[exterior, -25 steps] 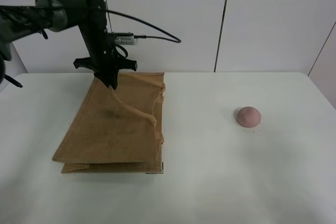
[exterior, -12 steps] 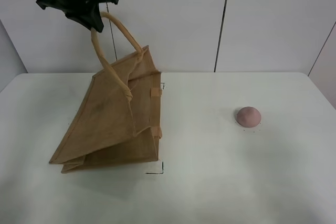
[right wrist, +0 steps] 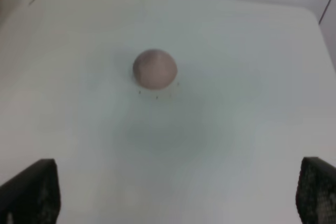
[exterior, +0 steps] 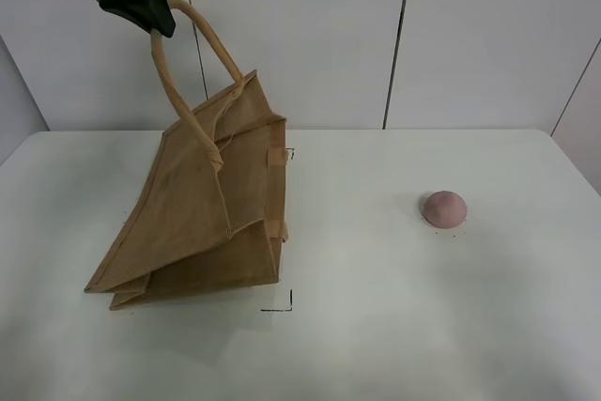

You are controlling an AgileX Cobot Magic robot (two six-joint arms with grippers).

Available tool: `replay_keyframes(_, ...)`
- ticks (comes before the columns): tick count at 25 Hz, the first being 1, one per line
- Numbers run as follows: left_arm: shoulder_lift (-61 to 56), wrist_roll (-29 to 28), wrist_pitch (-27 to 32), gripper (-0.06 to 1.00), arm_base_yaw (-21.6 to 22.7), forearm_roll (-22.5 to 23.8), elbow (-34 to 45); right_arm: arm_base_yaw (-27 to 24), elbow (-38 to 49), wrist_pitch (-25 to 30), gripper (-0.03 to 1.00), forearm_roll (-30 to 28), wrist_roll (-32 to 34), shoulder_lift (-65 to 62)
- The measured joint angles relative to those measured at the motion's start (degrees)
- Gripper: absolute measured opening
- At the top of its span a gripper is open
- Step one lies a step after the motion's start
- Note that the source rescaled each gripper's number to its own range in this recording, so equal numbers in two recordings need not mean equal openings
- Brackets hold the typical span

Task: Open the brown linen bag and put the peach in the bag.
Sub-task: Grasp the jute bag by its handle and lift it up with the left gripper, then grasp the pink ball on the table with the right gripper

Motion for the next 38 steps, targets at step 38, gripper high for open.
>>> replay_keyframes(38,-1.9,0.15,0.0,0.0,0.0,-0.3,0.0,4.46,-54.91,-11.08,1.0,1.56,-2.29,113.83)
